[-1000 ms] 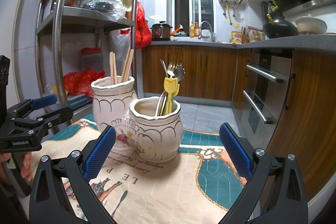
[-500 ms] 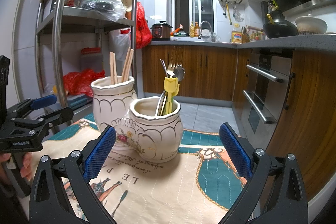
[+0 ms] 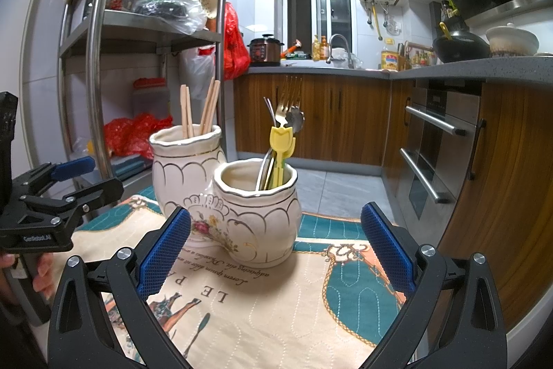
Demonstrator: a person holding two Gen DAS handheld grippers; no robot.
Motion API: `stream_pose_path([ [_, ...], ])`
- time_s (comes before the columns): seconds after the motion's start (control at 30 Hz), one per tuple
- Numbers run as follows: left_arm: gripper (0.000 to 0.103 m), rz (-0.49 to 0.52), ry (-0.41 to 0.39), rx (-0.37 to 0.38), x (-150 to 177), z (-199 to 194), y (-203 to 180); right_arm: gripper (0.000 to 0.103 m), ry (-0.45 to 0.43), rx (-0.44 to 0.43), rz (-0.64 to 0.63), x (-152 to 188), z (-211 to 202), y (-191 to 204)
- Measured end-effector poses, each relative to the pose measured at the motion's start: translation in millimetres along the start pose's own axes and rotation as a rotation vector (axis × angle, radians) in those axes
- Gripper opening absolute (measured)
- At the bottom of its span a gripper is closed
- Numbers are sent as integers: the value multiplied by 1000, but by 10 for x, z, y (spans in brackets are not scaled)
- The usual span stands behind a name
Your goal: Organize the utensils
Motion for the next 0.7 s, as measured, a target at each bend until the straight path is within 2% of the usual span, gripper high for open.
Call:
stream_pose_path([
  [0.7,97,-11,17,-33,0,38,40,98,-1,1,3,-8,-5,-6],
])
Point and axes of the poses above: each gripper's, at about its wrist camera, not at the fingertips, and z roughly the way its jaws point, y to its left, x to its underside, the point moved 4 cm from there along z, roughly the way its jaws point, and after that the axes turned 3 degrees about z, right-handed, at the moved point
